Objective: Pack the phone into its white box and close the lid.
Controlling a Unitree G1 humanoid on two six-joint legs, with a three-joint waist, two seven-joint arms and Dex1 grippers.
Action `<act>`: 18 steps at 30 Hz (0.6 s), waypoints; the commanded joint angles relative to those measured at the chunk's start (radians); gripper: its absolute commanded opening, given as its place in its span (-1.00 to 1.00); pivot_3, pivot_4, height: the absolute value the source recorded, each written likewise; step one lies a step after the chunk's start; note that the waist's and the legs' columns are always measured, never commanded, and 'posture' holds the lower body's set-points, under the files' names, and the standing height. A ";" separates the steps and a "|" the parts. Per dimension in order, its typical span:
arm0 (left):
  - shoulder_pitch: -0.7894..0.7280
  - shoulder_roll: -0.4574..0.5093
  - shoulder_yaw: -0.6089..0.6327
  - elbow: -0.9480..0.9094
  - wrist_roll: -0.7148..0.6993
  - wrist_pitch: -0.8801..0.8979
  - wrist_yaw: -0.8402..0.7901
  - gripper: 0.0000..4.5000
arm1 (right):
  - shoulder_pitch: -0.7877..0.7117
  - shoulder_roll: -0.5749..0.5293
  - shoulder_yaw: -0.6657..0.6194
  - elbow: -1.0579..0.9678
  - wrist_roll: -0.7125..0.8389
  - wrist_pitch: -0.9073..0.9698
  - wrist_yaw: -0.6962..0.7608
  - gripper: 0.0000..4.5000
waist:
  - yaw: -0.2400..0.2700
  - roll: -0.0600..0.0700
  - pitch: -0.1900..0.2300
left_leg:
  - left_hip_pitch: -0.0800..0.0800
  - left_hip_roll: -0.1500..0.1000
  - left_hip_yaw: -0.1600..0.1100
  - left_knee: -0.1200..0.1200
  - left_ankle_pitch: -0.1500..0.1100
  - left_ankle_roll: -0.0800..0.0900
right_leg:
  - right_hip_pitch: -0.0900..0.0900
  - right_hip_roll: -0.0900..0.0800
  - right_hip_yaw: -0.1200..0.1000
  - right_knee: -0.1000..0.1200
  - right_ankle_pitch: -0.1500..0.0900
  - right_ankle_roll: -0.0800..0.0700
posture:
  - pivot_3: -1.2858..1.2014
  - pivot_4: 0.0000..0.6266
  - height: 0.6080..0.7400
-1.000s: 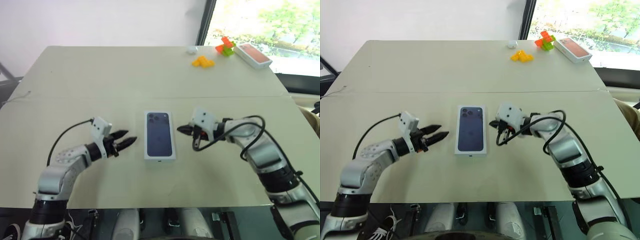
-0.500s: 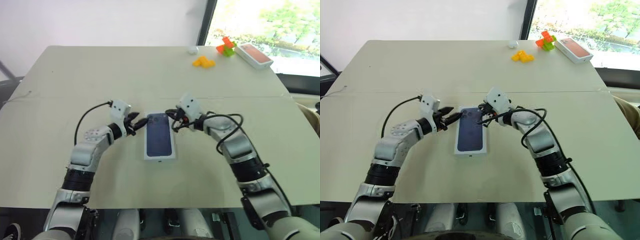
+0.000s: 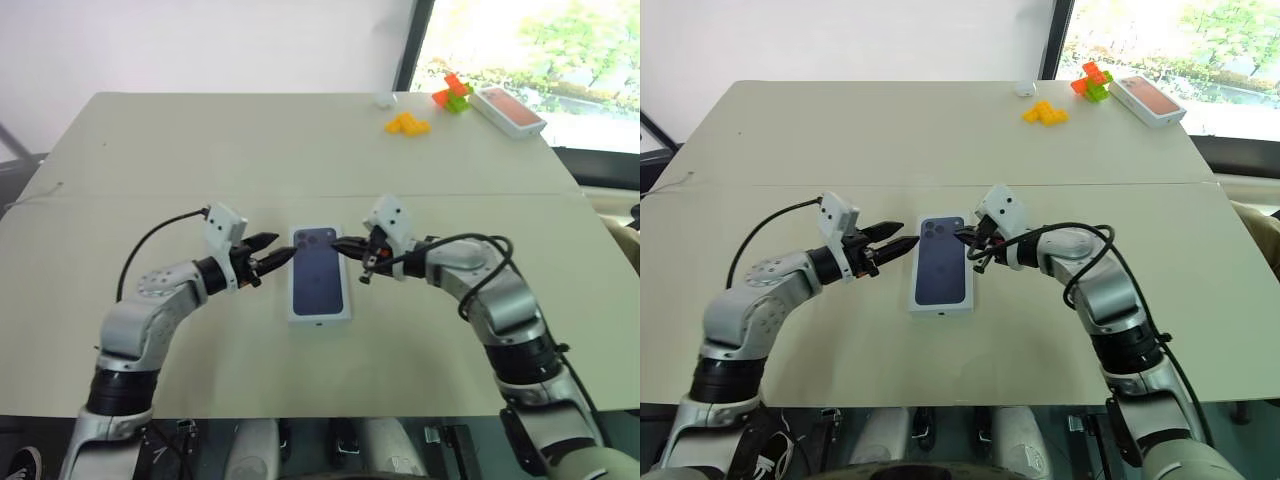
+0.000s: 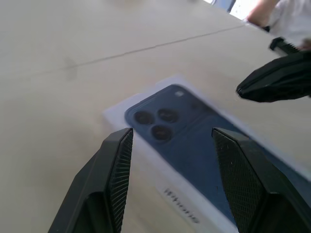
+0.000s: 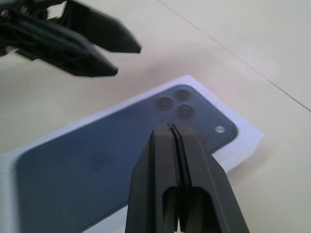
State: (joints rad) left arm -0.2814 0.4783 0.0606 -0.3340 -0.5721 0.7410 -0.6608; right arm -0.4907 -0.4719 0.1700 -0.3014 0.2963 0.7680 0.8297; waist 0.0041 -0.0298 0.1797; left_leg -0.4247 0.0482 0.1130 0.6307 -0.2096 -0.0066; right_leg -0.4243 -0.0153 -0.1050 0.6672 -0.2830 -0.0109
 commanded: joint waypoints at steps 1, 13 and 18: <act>0.080 0.034 -0.034 -0.070 0.009 -0.008 -0.025 0.21 | 0.067 -0.056 0.021 -0.084 0.050 0.027 0.053 -0.97 | 0.000 0.000 0.000 | 0.000 0.000 0.000 0.000 0.000 0.000 | 0.000 0.000 0.000 0.000 -0.001 0.001 | 0.03 -0.52 0.95; 0.081 -0.004 -0.057 0.051 0.084 -0.103 0.015 0.21 | 0.046 -0.040 0.040 0.036 -0.025 -0.072 -0.037 -0.97 | 0.008 -0.001 -0.001 | 0.000 0.000 0.000 0.002 0.000 0.000 | 0.000 0.001 0.000 -0.001 -0.001 0.001 | 0.03 -0.52 0.95; -0.043 -0.066 -0.050 0.200 0.168 -0.176 0.103 0.21 | -0.074 0.065 0.012 0.204 -0.083 -0.139 -0.167 -0.97 | 0.008 -0.001 -0.001 | -0.001 0.000 -0.001 0.002 0.000 0.000 | 0.000 0.001 0.000 -0.001 0.000 0.001 | 0.03 -0.52 0.95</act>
State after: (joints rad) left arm -0.3145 0.4190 -0.0121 -0.1622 -0.4342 0.6015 -0.5845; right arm -0.5584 -0.4210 0.2018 -0.1247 0.2289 0.6590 0.6946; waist 0.0120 -0.0305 0.1791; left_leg -0.4260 0.0479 0.1127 0.6321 -0.2097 -0.0063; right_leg -0.4245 -0.0143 -0.1050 0.6664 -0.2832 -0.0102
